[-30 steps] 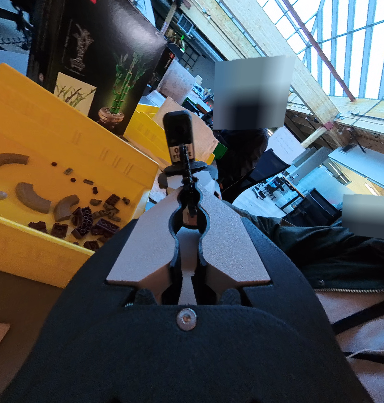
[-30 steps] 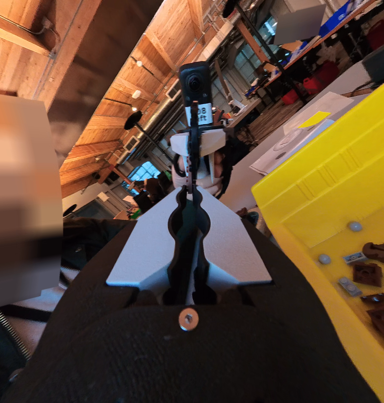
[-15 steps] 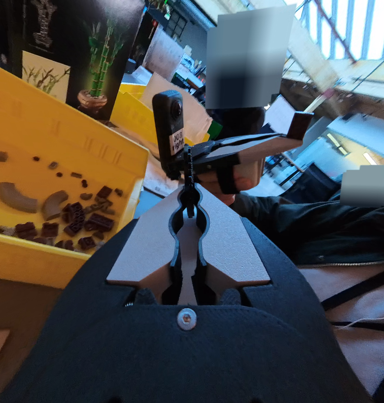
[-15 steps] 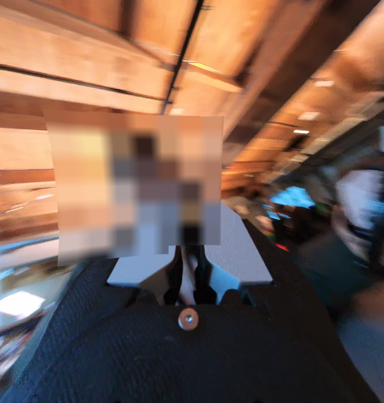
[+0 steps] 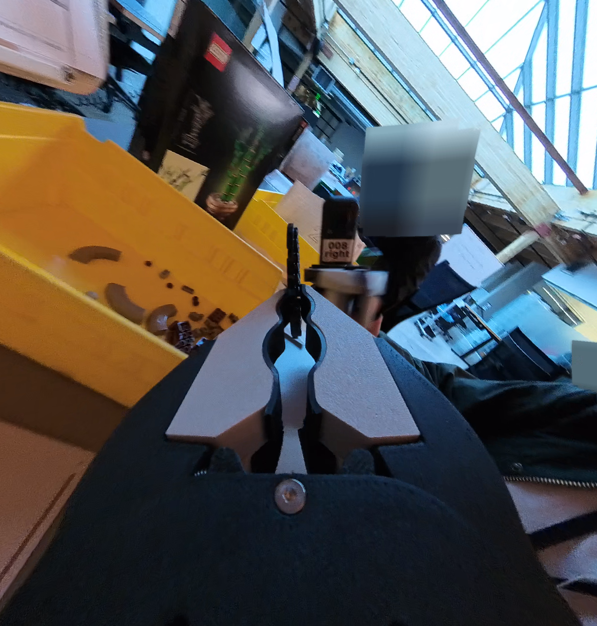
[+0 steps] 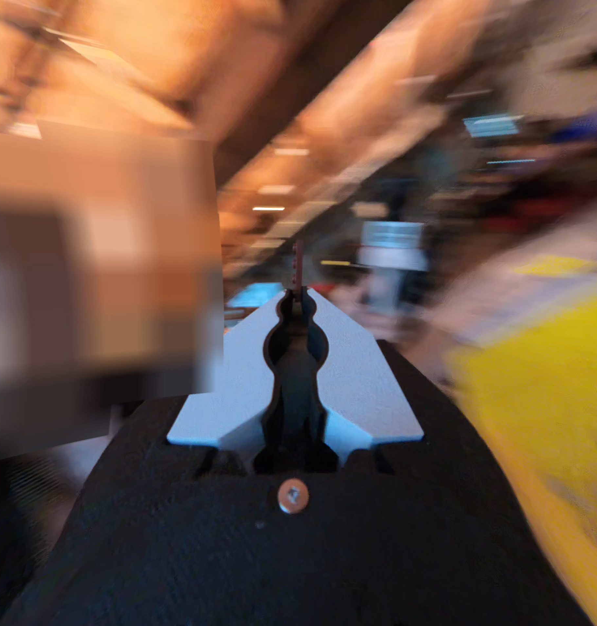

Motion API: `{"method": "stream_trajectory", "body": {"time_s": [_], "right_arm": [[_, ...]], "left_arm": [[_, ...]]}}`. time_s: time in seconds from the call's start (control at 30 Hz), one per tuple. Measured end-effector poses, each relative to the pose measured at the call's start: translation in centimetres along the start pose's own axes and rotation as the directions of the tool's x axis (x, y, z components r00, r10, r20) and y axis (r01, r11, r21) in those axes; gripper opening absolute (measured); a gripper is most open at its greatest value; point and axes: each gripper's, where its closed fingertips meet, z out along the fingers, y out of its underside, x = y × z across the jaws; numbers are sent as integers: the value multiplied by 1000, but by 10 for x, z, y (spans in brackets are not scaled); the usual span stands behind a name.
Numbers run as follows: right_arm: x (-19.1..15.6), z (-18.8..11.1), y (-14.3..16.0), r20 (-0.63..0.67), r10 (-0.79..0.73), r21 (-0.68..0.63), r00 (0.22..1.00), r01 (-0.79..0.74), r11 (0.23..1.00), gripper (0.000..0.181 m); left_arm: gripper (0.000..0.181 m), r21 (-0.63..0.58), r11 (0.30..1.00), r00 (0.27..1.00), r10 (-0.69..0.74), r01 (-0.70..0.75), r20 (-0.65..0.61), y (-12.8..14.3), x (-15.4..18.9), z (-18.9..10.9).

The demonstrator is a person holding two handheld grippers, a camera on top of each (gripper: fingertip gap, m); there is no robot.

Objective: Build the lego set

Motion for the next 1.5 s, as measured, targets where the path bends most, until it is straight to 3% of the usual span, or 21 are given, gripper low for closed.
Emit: {"method": "stream_trajectory", "body": {"time_s": [0.03, 0.1, 0.13, 0.2, 0.3, 0.33, 0.4, 0.47, 0.5, 0.57, 0.67, 0.77, 0.97, 1.07, 1.1, 1.13, 1.2, 1.27, 1.3, 1.37, 1.5], "right_arm": [[49, -15, 0, -305, -71, -8, 950, 72, 997, 2], [100, -53, -4, -641, -151, -44, 752, 160, 986, 2], [108, -63, -5, -696, -174, -77, 697, 169, 983, 6], [117, -74, -10, -770, -218, -127, 600, 190, 974, 58], [112, -72, -17, -777, -360, -213, 515, 324, 922, 66], [103, -62, -17, -739, -396, -216, 545, 365, 906, 65], [73, -28, -9, -557, -385, -135, 736, 377, 916, 52], [54, -7, 7, -370, -235, -72, 899, 224, 972, 39], [55, -3, 14, -338, -158, -63, 928, 145, 987, 39], [47, 1, 23, -226, -67, -60, 972, 55, 997, 2], [34, -6, 1, -93, 61, 86, 994, -53, 995, 2], [27, -19, -18, 4, 163, 207, 987, -160, 965, 1], [40, -28, -23, -81, 130, 230, 988, -109, 967, 2], [56, -32, -18, -309, -88, 127, 947, 133, 983, 1], [63, -35, -17, -431, -281, 11, 858, 317, 948, 2], [69, -39, -16, -513, -515, -172, 687, 505, 846, 1], [71, -46, -19, -457, -872, -566, 178, 698, 439, 2], [60, -39, -17, -209, -930, -748, -301, 662, -46, 2], [56, -34, -12, -104, -881, -768, -462, 600, -223, 2], [62, -25, 3, 63, -810, -778, -583, 479, -406, 2], [86, -30, 8, 149, -814, -827, -562, 381, -414, 2]], "left_arm": [[3, 12, 1000, 1000, -7, 7, 18, -3, -5, -5], [2, 31, 999, 999, -30, 29, 28, -8, -10, -13], [2, 34, 999, 999, -39, 38, 19, -9, -9, -15], [2, 12, 999, 999, -51, 51, -1, -6, -7, -15], [3, -27, 998, 996, -62, 60, -61, 2, 2, -7], [3, -42, 997, 995, -60, 57, -84, 5, 6, -3], [3, -93, 995, 993, -38, 28, -110, 14, 13, 4], [3, -148, 989, 991, 5, -24, -130, 25, 20, 11], [3, -175, 983, 990, 24, -49, -142, 31, 24, 13], [4, -197, 977, 981, 38, -77, -192, 36, 35, 17], [31, -101, 995, 980, 5, -26, -201, 16, 38, 13], [25, -25, 999, 981, 14, -20, -192, -1, 34, -4], [18, 53, 999, 987, 14, -6, -160, -22, 28, -30], [17, 70, 998, 989, 20, -10, -149, -26, 25, -35], [17, 72, 997, 989, 21, -11, -149, -27, 25, -36], [17, 74, 997, 988, 22, -11, -150, -27, 26, -37], [16, 75, 997, 988, 23, -11, -153, -28, 26, -37], [16, 73, 997, 989, 24, -13, -149, -27, 25, -36], [16, 71, 997, 989, 23, -12, -148, -26, 25, -35], [16, 64, 998, 989, 14, -4, -150, -24, 23, -33], [16, 44, 999, 988, 0, 7, -156, -21, 23, -31]]}}
